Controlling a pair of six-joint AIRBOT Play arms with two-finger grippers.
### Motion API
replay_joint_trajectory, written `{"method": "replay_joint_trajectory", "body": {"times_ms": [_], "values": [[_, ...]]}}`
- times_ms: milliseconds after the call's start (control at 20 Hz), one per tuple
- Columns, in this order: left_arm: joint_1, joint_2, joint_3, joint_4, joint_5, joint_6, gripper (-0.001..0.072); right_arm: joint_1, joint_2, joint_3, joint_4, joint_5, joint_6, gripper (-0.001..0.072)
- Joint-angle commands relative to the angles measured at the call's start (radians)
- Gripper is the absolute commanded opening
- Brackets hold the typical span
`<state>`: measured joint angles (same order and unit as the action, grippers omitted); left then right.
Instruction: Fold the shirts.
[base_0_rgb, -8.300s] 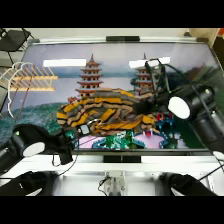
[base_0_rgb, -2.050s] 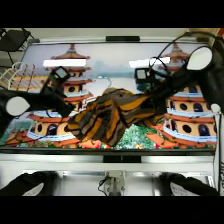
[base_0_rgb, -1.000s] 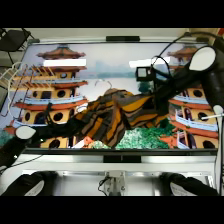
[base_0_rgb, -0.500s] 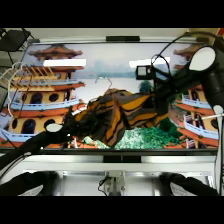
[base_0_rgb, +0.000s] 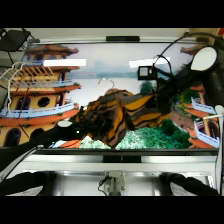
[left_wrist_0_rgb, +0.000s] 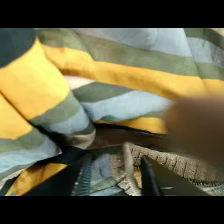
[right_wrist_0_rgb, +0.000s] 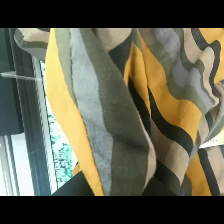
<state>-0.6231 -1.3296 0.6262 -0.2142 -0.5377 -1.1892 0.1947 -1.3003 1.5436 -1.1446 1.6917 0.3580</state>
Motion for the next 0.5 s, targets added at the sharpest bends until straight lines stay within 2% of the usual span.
{"method": "replay_joint_trajectory", "body": {"times_ms": [0, 50, 100, 150, 200, 450], "values": [[-0.006, -0.007, 0.004, -0.004, -0.032, 0.027, 0.0279, 0.001, -0.001, 0.0, -0.006, -0.005, 0.001, 0.0059], [-0.006, -0.007, 0.004, -0.005, -0.032, 0.027, 0.0254, 0.001, -0.001, 0.0, -0.011, -0.005, 0.002, 0.0059], [-0.006, -0.007, 0.004, -0.004, -0.032, 0.027, 0.0173, 0.001, -0.001, 0.0, -0.017, -0.005, 0.002, 0.0059], [-0.006, -0.006, 0.004, -0.005, -0.032, 0.03, 0.013, 0.001, -0.001, 0.0, -0.018, -0.005, 0.002, 0.0059], [-0.005, -0.005, 0.004, -0.004, -0.032, 0.035, 0.0041, 0.001, -0.001, 0.0, -0.018, -0.005, 0.002, 0.0059], [0.056, 0.04, 0.004, -0.002, -0.031, 0.079, 0.0041, 0.001, -0.001, 0.0, -0.041, 0.003, 0.009, 0.006]]}}
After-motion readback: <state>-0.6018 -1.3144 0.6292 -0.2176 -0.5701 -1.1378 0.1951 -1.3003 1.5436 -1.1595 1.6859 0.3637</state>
